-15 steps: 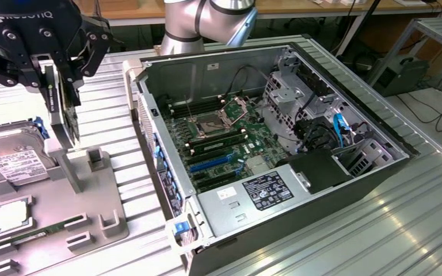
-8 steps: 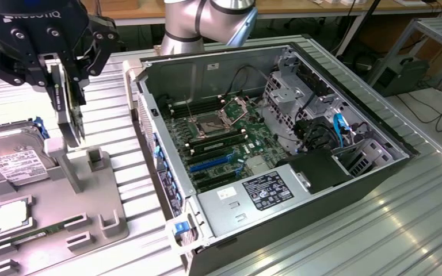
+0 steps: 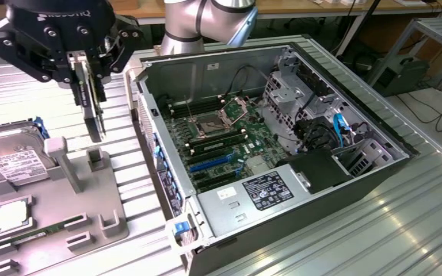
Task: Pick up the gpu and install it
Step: 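Pick up the gpu and move the gpu toward the slot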
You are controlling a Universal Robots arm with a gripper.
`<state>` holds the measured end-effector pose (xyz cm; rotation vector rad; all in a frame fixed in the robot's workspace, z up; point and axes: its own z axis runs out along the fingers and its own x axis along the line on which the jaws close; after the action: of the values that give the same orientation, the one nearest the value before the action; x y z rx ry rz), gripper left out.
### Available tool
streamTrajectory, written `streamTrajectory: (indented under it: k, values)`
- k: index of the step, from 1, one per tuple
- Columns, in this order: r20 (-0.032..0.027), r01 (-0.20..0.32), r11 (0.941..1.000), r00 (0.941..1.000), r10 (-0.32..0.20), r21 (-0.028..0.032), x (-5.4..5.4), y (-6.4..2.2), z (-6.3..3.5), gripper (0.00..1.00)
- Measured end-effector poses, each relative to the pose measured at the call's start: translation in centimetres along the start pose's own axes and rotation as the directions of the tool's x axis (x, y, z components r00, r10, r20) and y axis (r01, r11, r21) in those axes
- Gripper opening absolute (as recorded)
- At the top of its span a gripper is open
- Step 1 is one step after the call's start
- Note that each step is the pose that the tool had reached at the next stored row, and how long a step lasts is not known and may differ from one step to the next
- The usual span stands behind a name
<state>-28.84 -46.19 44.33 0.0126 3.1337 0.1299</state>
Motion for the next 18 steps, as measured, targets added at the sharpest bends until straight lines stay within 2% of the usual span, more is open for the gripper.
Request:
streamTrajectory:
  k: [9, 18]
  values:
    - [-0.0002, 0.0, 1.0, 1.0, 0.0, 0.0, -2.8, 0.02, 0.01, 0.28]
    - [-0.0003, 0.0, 1.0, 1.0, 0.0, 0.0, -4.3, 0.03, 0.02, 0.28]
